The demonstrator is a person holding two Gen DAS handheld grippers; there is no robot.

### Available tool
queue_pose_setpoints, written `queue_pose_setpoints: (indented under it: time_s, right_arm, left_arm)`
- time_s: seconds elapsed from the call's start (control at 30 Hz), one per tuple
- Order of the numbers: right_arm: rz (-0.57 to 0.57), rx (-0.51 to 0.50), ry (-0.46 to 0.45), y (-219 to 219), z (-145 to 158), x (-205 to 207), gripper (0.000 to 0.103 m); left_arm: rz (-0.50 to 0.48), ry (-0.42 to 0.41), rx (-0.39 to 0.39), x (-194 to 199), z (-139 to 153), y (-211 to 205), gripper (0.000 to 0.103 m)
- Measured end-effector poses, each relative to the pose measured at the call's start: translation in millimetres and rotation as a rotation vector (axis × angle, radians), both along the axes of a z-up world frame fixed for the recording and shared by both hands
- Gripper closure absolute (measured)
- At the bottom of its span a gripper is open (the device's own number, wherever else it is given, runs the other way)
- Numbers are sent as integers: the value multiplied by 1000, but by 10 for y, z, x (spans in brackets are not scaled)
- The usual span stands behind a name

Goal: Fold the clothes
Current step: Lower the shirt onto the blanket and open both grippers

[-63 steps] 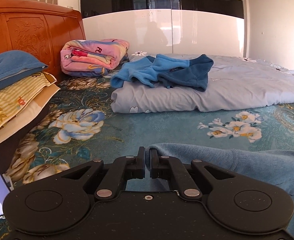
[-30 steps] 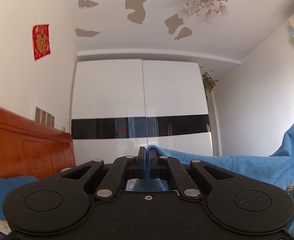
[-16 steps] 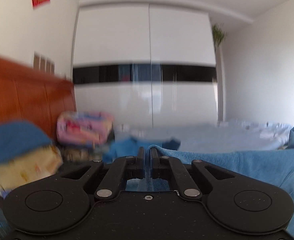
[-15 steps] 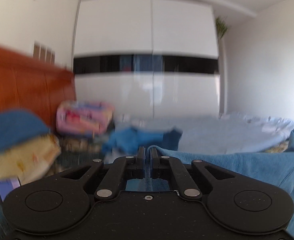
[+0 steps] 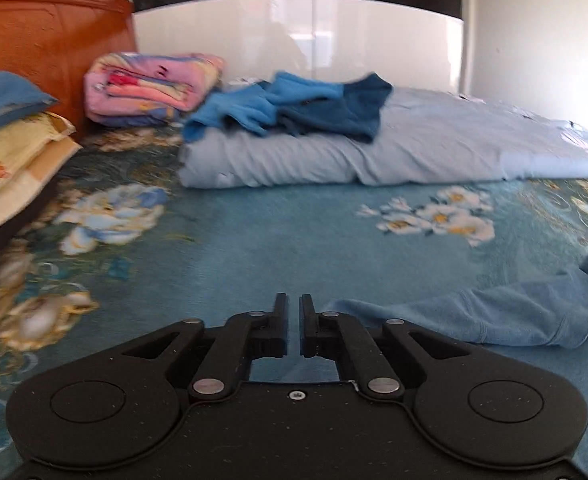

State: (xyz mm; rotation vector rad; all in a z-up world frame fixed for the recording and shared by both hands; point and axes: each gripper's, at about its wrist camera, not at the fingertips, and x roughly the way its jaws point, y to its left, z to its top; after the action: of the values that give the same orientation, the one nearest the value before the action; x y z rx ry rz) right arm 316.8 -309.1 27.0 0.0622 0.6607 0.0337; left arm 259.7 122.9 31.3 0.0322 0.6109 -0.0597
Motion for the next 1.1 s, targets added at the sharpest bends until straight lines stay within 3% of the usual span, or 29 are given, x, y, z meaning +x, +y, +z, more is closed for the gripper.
queue_pose_setpoints:
  time_s: [0.07, 0.17, 0.3, 0.4, 0.43, 0.47, 0.5, 0.73, 0.87, 0.93, 1.1]
  right_arm:
    - [-12, 3, 21, -61, -78, 57, 100]
    - [-25, 21, 43, -138, -192, 109, 100]
    - [-24, 19, 54, -168, -262, 107, 100]
    - [-22, 20, 58, -193, -282, 119, 100]
    - [-21, 21, 57, -196, -279, 120, 100]
    - [-20, 21, 55, -198, -276, 120, 100]
    - [-19, 19, 51, -194, -271, 123, 100]
    - [-39, -12, 11, -81, -76, 395, 100]
    - [-16, -34, -55, 75, 158, 674, 100]
    - [4, -64, -77, 175, 228, 822, 100]
    - [65, -108, 0, 372, 50, 1074, 100]
  left_arm:
    - [-16, 23, -23, 37, -66, -51, 78]
    - [-58, 65, -27, 172, -201, -110, 62]
    - [-76, 119, -19, 306, -357, -162, 59]
    - [-78, 121, -36, 332, -421, -191, 63]
    - [-80, 117, -30, 327, -420, -209, 74]
    - [-81, 112, -24, 323, -418, -227, 93]
    - [-72, 102, -18, 321, -409, -236, 99]
    - [29, -44, -43, 399, -107, -155, 100]
    - [86, -107, 19, 539, 57, -108, 100]
    - [111, -93, 30, 637, 55, -56, 100]
    - [139, 0, 16, 767, -119, 20, 99]
